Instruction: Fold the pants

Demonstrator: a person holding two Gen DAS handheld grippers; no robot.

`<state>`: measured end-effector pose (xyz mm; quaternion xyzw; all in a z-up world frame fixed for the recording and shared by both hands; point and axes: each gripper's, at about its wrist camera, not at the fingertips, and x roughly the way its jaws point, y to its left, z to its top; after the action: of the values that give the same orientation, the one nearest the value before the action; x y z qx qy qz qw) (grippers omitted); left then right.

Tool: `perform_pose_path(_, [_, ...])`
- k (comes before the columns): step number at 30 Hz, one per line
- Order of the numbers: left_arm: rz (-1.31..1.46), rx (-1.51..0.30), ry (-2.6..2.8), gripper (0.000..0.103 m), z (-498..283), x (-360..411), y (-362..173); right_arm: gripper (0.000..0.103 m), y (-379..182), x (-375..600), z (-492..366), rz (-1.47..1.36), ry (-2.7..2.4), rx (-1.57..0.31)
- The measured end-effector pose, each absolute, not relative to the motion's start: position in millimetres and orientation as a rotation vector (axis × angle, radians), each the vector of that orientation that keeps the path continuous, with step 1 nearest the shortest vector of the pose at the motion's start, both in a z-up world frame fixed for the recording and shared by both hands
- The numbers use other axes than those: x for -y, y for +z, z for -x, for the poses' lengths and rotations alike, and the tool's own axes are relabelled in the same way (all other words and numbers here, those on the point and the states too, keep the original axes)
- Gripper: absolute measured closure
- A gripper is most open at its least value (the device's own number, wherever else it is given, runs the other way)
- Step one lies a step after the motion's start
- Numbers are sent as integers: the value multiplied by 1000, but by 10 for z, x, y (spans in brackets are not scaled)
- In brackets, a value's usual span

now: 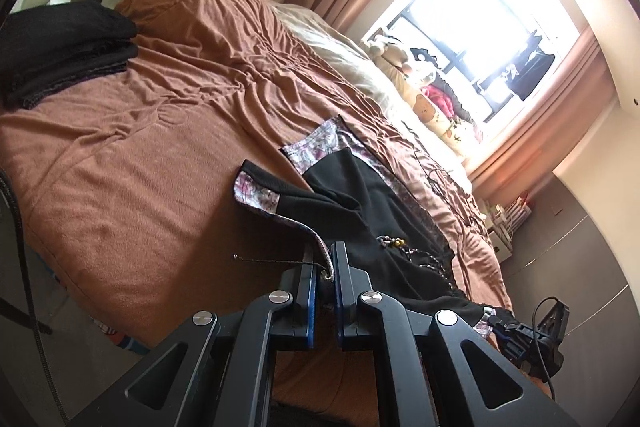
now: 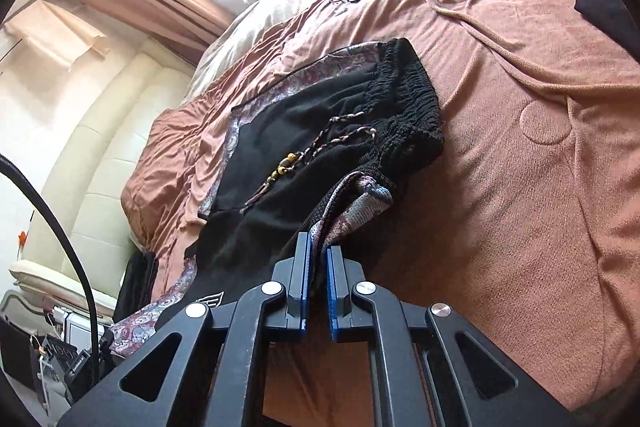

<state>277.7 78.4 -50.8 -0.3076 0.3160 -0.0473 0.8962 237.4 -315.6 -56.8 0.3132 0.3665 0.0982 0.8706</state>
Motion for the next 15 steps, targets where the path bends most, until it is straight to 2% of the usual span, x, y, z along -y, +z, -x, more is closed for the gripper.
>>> perform_pose_path(15, [575,-591,-76,96,-3380,-740,46,99,-500,3274,-2480,-720,263,-677])
